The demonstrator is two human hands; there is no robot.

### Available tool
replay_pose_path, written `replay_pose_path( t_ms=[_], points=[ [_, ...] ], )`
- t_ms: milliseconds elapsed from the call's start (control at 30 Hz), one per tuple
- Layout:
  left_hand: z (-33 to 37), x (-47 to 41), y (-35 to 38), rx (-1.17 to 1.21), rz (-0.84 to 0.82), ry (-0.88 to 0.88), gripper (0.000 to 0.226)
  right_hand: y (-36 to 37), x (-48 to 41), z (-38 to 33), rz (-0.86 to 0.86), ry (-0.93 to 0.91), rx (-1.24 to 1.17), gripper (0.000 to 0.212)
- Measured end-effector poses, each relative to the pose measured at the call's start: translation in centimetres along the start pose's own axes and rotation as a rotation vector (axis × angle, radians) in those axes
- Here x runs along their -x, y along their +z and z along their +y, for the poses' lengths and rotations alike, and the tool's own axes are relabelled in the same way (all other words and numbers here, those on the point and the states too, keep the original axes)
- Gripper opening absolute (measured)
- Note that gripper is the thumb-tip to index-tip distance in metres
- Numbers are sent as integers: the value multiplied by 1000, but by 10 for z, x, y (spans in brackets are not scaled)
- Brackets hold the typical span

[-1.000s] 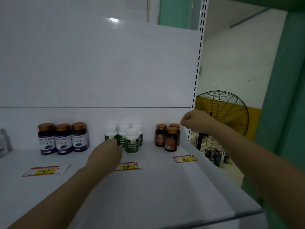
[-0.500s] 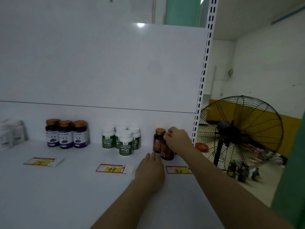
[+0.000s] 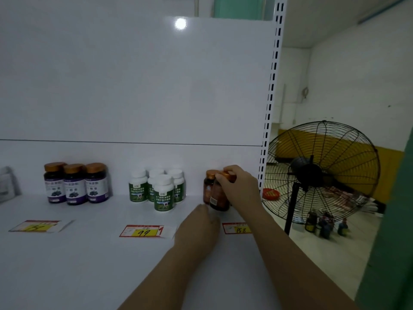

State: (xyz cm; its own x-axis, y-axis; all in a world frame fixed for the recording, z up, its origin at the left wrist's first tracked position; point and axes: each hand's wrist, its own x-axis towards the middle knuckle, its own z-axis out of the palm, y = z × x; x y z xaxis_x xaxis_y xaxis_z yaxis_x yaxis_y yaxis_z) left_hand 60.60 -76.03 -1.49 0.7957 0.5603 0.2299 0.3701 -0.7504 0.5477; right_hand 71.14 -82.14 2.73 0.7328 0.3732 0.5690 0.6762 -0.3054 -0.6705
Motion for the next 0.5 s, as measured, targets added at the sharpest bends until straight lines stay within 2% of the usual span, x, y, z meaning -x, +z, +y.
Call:
replay_pose_path(
  t_ms=[100,233,500],
  points=[
    [2,-5,-8,306,58,23,46,-11,2,-10,-41,68,-191,25],
    [0,-8,-12,422,88,79,45,-16,3,-12,-133,116,-299,26],
    [-2,-10,-22,693,-96,45,28,-18,-3,0,-225,279,-542,26]
  ],
)
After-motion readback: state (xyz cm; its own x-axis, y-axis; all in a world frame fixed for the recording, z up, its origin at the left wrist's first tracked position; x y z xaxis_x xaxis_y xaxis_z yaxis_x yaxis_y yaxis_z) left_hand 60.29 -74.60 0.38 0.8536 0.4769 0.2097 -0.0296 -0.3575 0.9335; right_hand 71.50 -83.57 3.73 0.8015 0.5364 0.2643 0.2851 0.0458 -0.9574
